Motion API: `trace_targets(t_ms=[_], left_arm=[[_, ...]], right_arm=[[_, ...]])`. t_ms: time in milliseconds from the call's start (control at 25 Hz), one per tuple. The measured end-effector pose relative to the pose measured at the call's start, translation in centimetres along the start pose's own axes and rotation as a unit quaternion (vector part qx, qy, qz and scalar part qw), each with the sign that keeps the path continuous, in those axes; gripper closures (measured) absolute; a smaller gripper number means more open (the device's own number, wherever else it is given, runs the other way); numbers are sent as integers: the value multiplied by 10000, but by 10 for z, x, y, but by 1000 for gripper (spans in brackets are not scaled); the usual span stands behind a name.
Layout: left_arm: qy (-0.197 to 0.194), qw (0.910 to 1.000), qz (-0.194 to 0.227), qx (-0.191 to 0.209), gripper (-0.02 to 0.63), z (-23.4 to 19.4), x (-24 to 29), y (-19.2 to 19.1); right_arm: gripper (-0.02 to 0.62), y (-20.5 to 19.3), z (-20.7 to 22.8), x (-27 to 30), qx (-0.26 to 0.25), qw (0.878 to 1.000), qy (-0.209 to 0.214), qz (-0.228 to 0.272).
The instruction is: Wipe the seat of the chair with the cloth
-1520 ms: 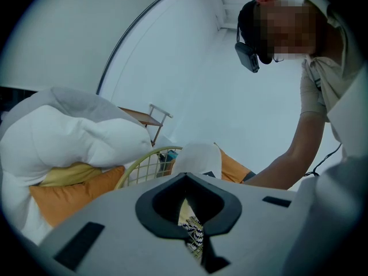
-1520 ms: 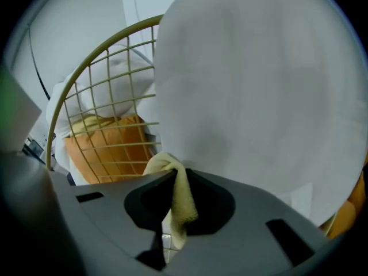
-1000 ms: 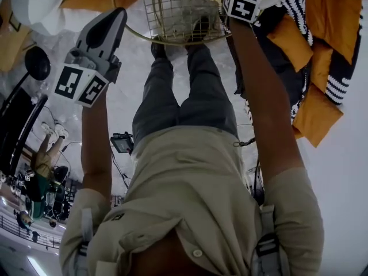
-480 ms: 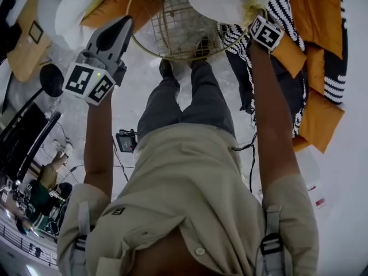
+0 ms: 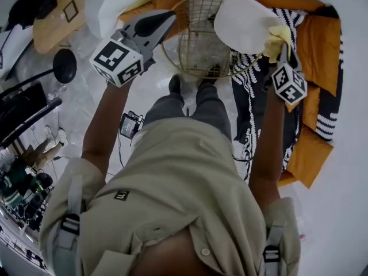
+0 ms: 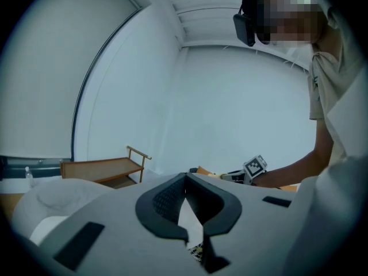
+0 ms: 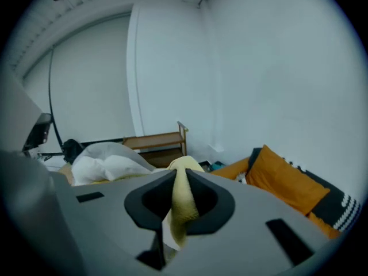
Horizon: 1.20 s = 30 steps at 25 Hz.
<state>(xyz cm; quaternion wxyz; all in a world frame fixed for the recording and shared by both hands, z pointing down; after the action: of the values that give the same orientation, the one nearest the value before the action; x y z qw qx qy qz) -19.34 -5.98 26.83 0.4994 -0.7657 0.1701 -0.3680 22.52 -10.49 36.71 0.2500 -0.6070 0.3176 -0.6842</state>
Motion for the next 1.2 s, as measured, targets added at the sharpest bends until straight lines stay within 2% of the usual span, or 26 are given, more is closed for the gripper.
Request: trace_targets(t_ms=[200, 480, 840, 1200], left_arm=[[-81, 9986, 296, 427, 591, 11, -34, 39], [-125, 9945, 655, 802, 591, 27, -73, 73], [-199, 9882, 928, 1202, 591, 46, -116, 93], [-477, 9836, 1058, 1381, 591, 68, -136, 93]], right_arm=[[552, 59, -60, -81, -622, 9921, 623, 895], [552, 109, -118, -180, -1327, 9706, 992, 1747], [560, 127, -171, -258, -1742, 9549, 1518, 1866], [560, 122, -201, -285, -2039, 9456, 1757, 1828]])
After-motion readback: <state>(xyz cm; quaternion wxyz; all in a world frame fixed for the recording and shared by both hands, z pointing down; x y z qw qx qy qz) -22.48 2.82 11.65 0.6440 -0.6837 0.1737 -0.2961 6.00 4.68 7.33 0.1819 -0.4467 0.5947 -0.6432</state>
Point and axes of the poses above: the fingertips, and each gripper's own axes: x forward along the fingers, z to its right, y out of its top, the point moved 7 cm from there along -x, backward along the fingers, and after that the axes turned 11 degrees about -z, right-handed, at the moved point
